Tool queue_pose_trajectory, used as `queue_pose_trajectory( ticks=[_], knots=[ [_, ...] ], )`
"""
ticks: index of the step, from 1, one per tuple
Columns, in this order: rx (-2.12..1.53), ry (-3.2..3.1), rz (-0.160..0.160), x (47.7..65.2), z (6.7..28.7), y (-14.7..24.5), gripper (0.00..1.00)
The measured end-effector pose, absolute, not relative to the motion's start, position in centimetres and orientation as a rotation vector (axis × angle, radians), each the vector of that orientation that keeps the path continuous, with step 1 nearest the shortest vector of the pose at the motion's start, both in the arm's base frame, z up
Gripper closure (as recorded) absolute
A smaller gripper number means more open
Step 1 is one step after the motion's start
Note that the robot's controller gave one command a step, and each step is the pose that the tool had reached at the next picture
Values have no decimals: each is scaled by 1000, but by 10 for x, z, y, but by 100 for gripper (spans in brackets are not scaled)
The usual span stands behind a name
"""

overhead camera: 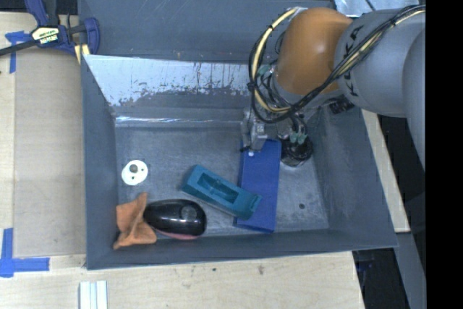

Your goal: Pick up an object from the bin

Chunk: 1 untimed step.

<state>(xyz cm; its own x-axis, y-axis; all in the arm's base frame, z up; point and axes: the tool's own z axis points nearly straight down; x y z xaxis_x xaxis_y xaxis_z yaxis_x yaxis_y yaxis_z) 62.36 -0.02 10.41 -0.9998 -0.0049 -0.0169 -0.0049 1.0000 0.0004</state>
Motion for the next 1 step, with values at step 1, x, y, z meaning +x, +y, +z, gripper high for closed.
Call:
queue_pose_trajectory(
  ticks=[1],
  knots=[
    [-8, 3125, 1, 624, 104, 0, 100]
  ],
)
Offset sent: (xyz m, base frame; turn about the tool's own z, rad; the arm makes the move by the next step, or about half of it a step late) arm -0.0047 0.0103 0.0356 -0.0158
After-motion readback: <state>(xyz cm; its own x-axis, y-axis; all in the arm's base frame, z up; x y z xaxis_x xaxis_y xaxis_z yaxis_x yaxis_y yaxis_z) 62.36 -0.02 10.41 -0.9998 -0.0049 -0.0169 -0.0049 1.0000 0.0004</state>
